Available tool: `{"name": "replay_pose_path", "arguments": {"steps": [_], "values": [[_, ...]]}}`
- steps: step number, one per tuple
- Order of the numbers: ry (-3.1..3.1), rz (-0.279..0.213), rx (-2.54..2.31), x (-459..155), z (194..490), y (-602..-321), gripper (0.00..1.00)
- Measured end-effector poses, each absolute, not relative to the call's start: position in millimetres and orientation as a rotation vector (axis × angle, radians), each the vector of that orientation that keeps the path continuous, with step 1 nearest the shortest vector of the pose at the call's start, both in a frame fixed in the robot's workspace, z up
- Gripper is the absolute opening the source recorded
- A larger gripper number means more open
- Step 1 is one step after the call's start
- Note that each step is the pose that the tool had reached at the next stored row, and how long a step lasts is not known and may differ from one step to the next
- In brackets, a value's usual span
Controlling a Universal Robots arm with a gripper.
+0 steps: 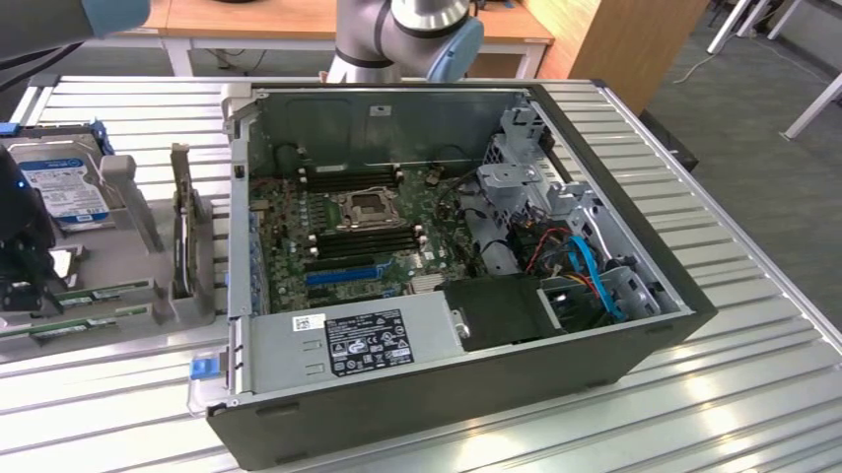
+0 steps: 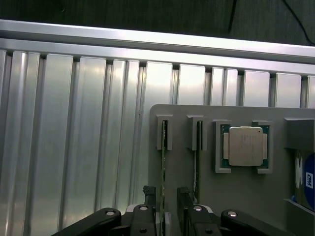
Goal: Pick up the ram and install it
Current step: 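Pick up the ram and move it above insertion slot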
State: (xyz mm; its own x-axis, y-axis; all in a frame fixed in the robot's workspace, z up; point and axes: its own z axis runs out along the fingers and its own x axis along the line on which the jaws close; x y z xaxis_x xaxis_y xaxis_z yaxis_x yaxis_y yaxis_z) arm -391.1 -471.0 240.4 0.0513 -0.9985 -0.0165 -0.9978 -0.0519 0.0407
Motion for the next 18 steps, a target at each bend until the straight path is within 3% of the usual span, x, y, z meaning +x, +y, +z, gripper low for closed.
{"name": "replay_pose_path", "arguments": {"steps": [18], "values": [[-2.151,-0.060,2.266,-391.5,220.1,-471.1,0.31]]}}
